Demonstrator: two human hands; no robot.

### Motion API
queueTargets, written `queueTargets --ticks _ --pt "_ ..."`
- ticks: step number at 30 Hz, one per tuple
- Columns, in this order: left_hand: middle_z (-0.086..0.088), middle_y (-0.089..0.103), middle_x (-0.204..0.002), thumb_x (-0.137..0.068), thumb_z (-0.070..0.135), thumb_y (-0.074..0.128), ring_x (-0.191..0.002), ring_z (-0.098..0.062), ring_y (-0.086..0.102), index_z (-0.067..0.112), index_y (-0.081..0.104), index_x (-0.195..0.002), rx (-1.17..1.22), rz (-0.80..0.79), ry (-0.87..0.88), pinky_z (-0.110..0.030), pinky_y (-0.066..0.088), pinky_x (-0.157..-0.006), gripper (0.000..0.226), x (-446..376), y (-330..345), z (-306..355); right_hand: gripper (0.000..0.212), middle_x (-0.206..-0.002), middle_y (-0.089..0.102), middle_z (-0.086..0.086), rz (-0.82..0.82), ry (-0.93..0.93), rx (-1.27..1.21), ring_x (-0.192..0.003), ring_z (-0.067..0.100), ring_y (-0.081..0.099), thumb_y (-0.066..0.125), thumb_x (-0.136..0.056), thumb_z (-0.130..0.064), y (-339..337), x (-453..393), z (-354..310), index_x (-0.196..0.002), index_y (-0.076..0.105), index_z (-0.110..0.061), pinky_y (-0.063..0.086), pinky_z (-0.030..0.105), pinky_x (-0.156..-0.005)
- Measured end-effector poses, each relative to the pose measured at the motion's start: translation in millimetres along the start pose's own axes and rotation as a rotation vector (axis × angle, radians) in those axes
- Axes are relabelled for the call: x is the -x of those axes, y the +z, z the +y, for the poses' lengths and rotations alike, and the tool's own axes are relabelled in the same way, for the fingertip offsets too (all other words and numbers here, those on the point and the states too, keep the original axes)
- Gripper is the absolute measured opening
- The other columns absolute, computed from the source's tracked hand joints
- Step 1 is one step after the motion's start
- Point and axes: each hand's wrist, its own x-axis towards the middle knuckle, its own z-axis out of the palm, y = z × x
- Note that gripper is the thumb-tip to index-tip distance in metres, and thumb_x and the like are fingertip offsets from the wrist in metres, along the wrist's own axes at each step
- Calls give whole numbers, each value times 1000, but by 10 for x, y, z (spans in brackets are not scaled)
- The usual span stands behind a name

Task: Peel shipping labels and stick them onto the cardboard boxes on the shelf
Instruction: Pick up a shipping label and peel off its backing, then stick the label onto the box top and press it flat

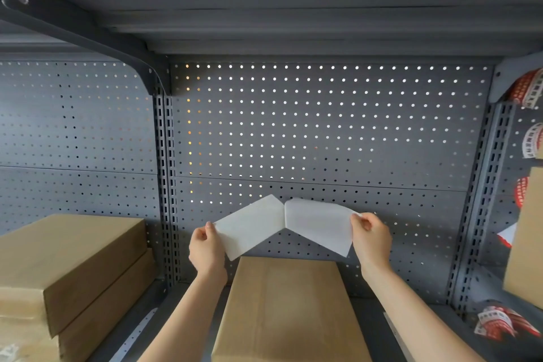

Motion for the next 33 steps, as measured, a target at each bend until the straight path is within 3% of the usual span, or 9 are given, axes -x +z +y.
queueTargets --ticks 2,6,13,16,21,27,33 --pt "-12 55 -87 -98 33 42 -82 -28 50 6 53 -86 22 62 -5 -37 40 -68 32 -16 -55 -4 17 -67 53 5 37 27 -10 -63 21 47 48 -92 -12 -33 -24 24 -77 54 -6 34 28 -53" --pt "-10 57 -84 -98 34 42 -77 -26 54 9 54 -84 55 73 26 -41 49 -71 31 -18 -119 -11 16 -79 60 15 57 62 -26 -69 28 55 45 -93 -12 -103 -55 76 -84 56 -5 39 29 -53" --pt "-5 54 -65 -98 32 44 -61 -19 50 14 51 -71 70 -101 109 -35 47 -64 33 202 -16 28 20 -77 61 19 48 119 -15 -65 25 53 46 -93 -16 -168 -26 141 -88 59 -1 37 30 -55" --pt "-5 58 -69 -98 31 45 -63 -19 56 14 52 -72 88 -168 113 -39 50 -70 32 297 69 35 20 -78 60 19 44 98 -23 -58 17 52 48 -94 -16 -268 -2 147 -88 60 -1 36 26 -49" --pt "-6 58 -72 -98 32 44 -64 -20 56 11 53 -75 92 -267 129 -36 49 -67 33 489 235 16 20 -69 59 14 55 103 5 -54 17 50 49 -93 -16 -526 10 220 -86 59 0 37 26 -50" --pt "-8 59 -74 -99 31 42 -66 -20 57 8 53 -79 111 -366 123 -27 48 -60 33 718 456 -25 29 -51 56 6 65 152 82 -56 22 49 52 -93 -24 -822 -5 381 -75 58 -2 43 34 -63" --pt "-9 59 -77 -99 33 42 -66 -20 56 10 54 -80 111 -427 111 -27 47 -60 32 879 608 -69 24 -57 60 5 13 195 153 -50 19 52 56 -92 -26 -1038 52 481 -81 63 -7 45 32 -61"
